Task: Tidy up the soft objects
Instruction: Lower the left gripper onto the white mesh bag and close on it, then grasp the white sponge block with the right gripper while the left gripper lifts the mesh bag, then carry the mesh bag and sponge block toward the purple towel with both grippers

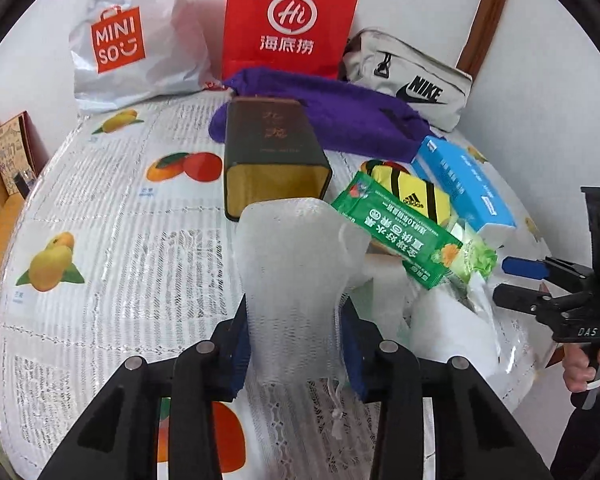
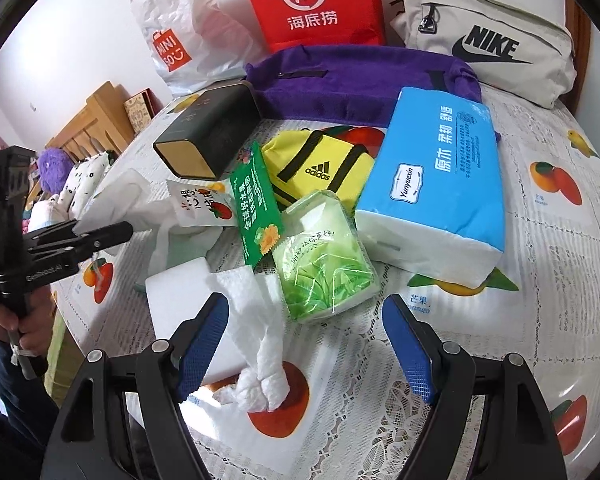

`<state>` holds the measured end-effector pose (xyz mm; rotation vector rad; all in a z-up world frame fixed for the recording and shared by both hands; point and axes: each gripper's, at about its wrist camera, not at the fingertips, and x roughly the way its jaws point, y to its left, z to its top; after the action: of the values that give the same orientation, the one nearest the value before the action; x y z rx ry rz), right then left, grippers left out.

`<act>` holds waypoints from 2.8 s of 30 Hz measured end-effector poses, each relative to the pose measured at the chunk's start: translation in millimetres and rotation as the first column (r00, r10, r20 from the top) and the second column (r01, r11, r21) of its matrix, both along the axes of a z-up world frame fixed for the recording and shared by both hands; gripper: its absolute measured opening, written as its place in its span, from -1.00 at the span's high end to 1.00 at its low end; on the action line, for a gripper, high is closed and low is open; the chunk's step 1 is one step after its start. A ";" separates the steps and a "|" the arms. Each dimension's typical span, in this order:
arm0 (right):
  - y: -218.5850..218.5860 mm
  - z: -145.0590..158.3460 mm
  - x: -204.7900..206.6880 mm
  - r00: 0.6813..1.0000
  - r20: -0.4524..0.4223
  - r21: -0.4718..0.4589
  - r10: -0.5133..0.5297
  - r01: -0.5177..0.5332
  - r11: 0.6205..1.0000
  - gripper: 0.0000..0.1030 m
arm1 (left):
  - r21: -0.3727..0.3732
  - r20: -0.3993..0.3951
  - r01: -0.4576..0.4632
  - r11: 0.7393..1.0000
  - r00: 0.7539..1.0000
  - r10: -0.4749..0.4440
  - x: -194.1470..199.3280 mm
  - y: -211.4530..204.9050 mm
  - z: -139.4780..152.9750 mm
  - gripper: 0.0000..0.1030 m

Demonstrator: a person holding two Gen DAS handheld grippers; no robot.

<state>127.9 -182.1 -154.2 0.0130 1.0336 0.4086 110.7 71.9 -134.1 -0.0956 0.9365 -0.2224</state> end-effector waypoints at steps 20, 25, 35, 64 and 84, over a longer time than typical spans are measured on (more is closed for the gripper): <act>26.2 10.4 -22.6 0.989 0.040 0.027 0.139 -0.140 0.990 -0.54 | -0.045 -0.055 -0.127 0.991 0.991 0.124 -1.5 32.7 -19.9 0.77; 43.2 9.2 -30.9 0.976 0.051 0.037 0.213 -0.214 0.976 -0.54 | -0.054 -0.054 -0.116 0.992 0.992 0.113 -1.9 31.7 -18.7 0.77; 59.7 -3.1 -34.3 0.958 0.029 0.036 0.284 -0.285 0.958 -0.35 | -0.062 -0.067 -0.103 0.993 0.993 0.099 -0.7 26.8 -23.3 0.77; 8.6 23.0 -16.8 0.989 0.065 0.069 0.129 -0.134 0.989 0.33 | -0.074 -0.048 -0.103 0.992 0.994 0.099 8.7 22.2 1.9 0.77; -84.4 23.4 -20.2 0.996 0.042 0.079 -0.075 0.072 0.994 0.32 | -0.059 -0.058 -0.151 0.987 0.987 0.148 29.3 24.4 13.6 0.77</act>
<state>107.8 -266.5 -130.7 0.1110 0.9698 0.3801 140.0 96.3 -120.5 -0.2304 0.9709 -0.1105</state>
